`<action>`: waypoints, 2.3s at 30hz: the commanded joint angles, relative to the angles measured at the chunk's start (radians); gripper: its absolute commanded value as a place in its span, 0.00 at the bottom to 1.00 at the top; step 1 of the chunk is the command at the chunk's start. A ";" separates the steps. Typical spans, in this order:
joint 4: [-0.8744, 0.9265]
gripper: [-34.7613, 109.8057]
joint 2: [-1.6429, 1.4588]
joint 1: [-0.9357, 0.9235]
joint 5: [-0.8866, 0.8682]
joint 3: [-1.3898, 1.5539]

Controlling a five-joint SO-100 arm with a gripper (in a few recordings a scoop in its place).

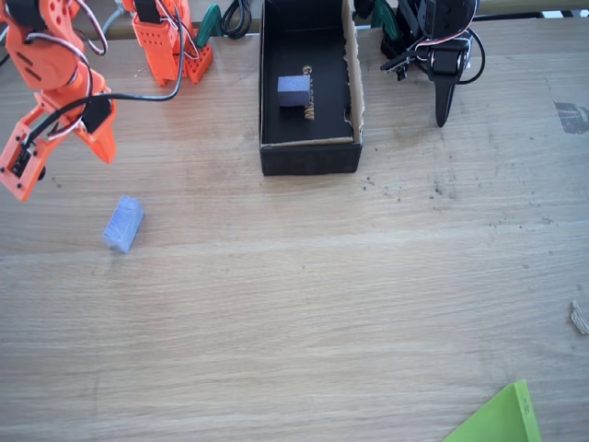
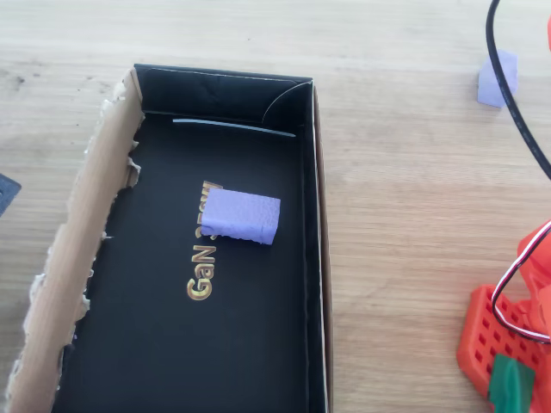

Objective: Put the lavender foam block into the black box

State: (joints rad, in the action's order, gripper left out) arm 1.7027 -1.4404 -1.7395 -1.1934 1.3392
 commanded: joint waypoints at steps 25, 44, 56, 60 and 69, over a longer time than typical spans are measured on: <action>-0.018 0.24 0.097 0.028 0.035 -0.233; -0.012 0.44 0.095 0.031 0.058 -0.225; -0.025 0.49 0.094 0.021 0.098 -0.232; -0.029 0.49 0.097 0.011 0.109 -0.232; -0.064 0.48 0.186 -0.005 0.137 -0.236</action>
State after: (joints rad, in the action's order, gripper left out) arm 1.6567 -1.2671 -1.7196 -1.0569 1.1443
